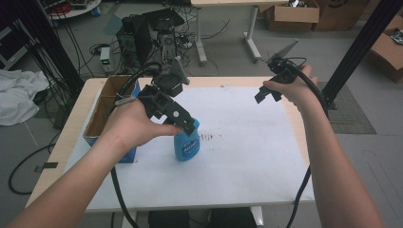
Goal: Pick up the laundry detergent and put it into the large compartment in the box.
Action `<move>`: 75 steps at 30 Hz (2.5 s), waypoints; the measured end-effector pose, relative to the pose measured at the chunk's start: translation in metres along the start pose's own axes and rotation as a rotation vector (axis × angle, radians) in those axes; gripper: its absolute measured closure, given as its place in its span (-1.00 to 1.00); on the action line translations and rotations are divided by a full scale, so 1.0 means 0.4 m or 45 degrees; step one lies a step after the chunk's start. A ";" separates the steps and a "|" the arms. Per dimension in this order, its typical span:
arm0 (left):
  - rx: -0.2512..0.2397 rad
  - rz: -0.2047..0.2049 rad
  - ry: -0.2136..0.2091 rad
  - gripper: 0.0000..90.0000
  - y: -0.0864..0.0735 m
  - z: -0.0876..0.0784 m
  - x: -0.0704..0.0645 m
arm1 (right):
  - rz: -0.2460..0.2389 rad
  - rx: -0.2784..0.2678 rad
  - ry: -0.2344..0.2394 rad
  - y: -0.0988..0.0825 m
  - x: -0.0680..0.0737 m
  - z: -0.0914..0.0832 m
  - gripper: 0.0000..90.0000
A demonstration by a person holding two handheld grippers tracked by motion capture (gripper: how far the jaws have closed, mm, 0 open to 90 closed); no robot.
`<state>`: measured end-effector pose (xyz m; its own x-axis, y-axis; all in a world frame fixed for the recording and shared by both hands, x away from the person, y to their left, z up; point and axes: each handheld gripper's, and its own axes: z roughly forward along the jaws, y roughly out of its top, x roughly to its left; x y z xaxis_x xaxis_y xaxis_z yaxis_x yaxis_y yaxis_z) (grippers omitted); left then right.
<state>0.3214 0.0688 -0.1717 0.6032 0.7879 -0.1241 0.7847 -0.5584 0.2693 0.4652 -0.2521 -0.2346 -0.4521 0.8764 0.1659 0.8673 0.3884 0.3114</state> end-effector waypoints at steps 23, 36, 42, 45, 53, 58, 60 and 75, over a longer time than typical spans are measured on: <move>0.061 0.208 0.061 -0.98 0.088 0.087 0.037 | -0.016 -0.012 0.008 -0.004 -0.009 0.005 -0.54; 0.119 0.243 0.101 -0.98 0.119 0.146 0.058 | -0.024 -0.011 0.017 -0.004 -0.013 0.016 -0.54; 0.137 0.251 0.119 -0.98 0.128 0.172 0.065 | -0.020 -0.016 0.029 -0.008 -0.022 0.022 -0.54; 0.155 0.261 0.118 -0.98 0.129 0.190 0.064 | -0.016 -0.006 0.030 -0.010 -0.028 0.030 -0.54; 0.189 0.272 0.134 -0.98 0.131 0.224 0.065 | -0.012 -0.007 0.032 -0.011 -0.033 0.034 -0.54; 0.213 0.279 0.142 -0.98 0.131 0.251 0.066 | -0.011 -0.006 0.034 -0.011 -0.036 0.037 -0.54; 0.219 0.276 0.146 -0.98 0.131 0.260 0.067 | -0.011 -0.003 0.035 -0.012 -0.037 0.040 -0.54; 0.245 0.282 0.150 -0.97 0.131 0.302 0.067 | -0.003 -0.001 0.034 -0.016 -0.046 0.047 -0.54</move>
<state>0.3960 0.0291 -0.2762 0.7505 0.6601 0.0317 0.6556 -0.7497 0.0904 0.4719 -0.2654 -0.2573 -0.4597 0.8675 0.1898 0.8659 0.3905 0.3126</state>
